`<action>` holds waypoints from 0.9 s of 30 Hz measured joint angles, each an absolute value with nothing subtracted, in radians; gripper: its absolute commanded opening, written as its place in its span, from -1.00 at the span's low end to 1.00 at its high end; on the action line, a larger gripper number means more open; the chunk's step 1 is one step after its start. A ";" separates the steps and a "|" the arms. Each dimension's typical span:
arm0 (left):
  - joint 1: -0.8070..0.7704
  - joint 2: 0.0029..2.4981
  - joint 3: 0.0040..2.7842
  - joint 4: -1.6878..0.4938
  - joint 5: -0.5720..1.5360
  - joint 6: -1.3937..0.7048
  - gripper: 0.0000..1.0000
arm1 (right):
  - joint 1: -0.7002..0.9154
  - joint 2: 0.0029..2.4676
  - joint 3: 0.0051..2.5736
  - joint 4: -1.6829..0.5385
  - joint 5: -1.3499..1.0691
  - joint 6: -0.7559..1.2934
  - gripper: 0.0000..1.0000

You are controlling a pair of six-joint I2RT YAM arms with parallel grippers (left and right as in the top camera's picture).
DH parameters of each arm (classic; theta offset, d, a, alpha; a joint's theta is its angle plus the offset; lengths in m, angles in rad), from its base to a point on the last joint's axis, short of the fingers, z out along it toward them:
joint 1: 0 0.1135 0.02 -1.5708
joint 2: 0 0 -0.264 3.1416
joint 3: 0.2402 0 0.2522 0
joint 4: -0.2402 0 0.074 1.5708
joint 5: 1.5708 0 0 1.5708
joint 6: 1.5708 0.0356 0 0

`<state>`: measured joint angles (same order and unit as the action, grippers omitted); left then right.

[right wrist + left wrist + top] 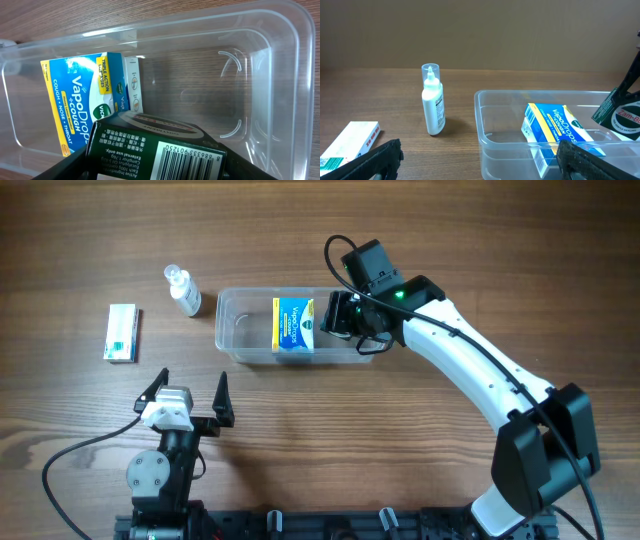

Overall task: Pack container
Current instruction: 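Place the green tin into the container with the right gripper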

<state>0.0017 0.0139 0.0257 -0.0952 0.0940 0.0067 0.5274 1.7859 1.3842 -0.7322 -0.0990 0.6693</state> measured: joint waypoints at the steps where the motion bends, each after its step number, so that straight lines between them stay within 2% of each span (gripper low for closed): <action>1: 0.002 0.014 0.026 -0.095 0.094 0.007 0.99 | 0.527 1.788 1.384 -0.739 -0.096 0.669 0.43; 24: 0.002 0.014 0.026 -0.094 0.094 0.007 1.00 | 0.527 1.830 1.384 -0.783 -0.078 0.661 0.51; 27: 0.002 0.014 0.026 -0.094 0.094 0.007 0.99 | 0.527 1.830 1.384 -0.714 -0.077 0.601 0.51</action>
<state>0.0017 0.0139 0.0257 -0.0940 0.0940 0.0067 0.5274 1.8301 1.3842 -0.7139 -0.0772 0.6014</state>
